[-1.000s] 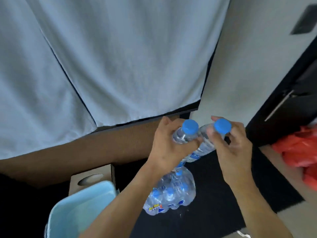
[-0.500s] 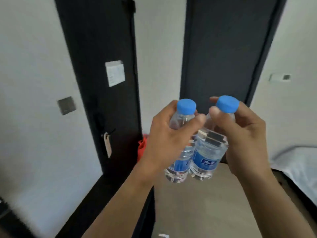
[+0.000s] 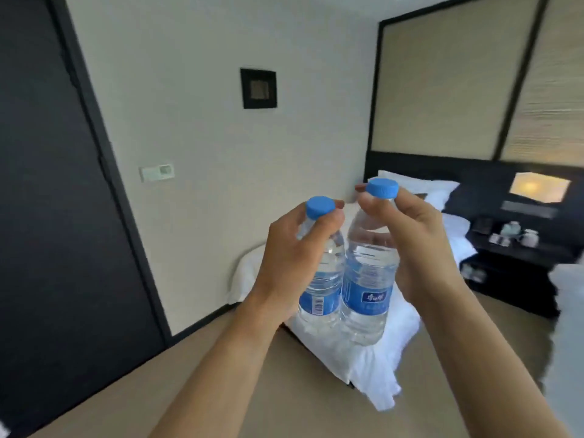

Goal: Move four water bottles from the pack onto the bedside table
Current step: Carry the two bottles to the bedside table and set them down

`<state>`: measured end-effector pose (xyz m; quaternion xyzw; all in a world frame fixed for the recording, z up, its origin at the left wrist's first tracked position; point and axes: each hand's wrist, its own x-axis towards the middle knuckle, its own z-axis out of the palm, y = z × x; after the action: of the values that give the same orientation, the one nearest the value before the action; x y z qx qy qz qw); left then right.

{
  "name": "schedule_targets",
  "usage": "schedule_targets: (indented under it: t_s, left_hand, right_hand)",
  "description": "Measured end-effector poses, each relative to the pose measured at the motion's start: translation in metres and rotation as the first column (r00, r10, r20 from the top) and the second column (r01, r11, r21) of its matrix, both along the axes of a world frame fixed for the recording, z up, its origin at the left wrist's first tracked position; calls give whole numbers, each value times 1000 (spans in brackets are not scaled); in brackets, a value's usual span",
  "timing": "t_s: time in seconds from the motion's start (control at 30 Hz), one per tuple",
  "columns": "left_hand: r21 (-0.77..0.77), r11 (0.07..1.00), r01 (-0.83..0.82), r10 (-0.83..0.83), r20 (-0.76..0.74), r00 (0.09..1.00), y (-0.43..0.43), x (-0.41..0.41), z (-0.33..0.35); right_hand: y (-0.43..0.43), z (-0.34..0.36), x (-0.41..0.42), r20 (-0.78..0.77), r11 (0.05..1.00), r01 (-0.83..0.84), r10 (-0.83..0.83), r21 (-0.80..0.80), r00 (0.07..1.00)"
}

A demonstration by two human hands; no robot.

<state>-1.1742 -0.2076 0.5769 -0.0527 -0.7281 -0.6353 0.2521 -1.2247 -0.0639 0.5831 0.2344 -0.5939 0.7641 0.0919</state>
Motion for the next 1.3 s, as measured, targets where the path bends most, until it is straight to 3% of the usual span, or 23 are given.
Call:
schedule_targets:
  t_s: [0.3, 0.53, 0.67, 0.9, 1.07, 1.3]
  left_hand:
    - [-22, 914, 405, -404, 53, 913, 160, -262, -30]
    - [41, 752, 658, -657, 126, 743, 267, -469, -22]
    - [51, 652, 756, -755, 133, 642, 334, -569, -13]
    - [133, 548, 826, -836, 131, 533, 455, -727, -26]
    - [149, 548, 823, -836, 145, 530, 555, -850, -37]
    - [156, 589, 793, -808, 151, 570, 693, -1036, -10]
  right_hand:
    - [175, -24, -192, 4, 899, 425, -428, 100, 904]
    - [268, -14, -350, -4, 774, 629, -631, 73, 776]
    - [326, -7, -436, -7, 650, 754, -757, 97, 654]
    - [444, -21, -583, 10, 552, 831, -834, 70, 552]
    - [546, -34, -707, 28, 538, 842, -843, 46, 537]
    - [681, -12, -896, 44, 585, 807, -811, 88, 583]
